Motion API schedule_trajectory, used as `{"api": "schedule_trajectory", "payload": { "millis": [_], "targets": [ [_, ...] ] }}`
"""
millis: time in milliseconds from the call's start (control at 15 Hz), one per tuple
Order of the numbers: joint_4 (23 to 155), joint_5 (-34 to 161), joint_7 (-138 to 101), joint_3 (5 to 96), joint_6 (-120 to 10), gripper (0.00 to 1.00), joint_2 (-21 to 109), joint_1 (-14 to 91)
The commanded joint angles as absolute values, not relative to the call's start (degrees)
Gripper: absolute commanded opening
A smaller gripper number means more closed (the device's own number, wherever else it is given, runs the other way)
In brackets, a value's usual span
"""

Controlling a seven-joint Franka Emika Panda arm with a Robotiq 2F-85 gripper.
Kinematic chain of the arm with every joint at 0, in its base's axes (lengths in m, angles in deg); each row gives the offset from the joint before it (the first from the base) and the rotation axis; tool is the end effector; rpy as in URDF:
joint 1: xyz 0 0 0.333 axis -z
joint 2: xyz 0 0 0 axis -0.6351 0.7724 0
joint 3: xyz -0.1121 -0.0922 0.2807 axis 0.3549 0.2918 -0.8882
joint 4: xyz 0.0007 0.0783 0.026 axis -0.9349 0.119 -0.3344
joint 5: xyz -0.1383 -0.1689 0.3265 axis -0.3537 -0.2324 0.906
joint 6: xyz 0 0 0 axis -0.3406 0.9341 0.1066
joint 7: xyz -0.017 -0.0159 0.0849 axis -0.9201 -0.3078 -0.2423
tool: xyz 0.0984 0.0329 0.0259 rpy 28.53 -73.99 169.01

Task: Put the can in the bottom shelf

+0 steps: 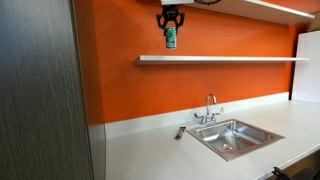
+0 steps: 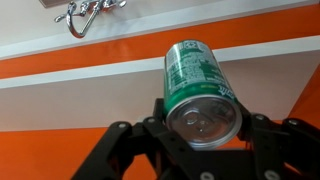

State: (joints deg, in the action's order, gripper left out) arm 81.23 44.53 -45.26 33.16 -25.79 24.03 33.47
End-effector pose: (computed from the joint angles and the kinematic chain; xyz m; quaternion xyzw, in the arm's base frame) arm 0.5318 0.1620 0.7355 0.9548 -0.0840 0.2697 0.0928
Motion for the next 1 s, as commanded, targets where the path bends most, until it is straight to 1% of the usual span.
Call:
{"api": "schedule_trajectory", "payload": {
  "millis": [0, 600, 667, 933],
  "targets": [
    [73.5, 43.4, -43.2, 34.1, -22.3, 0.38, 28.8, 32.4],
    [64.2, 44.0, -41.9, 37.2, -20.7, 0.38, 36.7, 29.9],
    [63.7, 43.9, -42.0, 36.1, -20.7, 0.38, 37.2, 31.1],
    [60.9, 43.9, -41.9, 36.2, -20.3, 0.38, 39.6, 31.0]
  ]
}}
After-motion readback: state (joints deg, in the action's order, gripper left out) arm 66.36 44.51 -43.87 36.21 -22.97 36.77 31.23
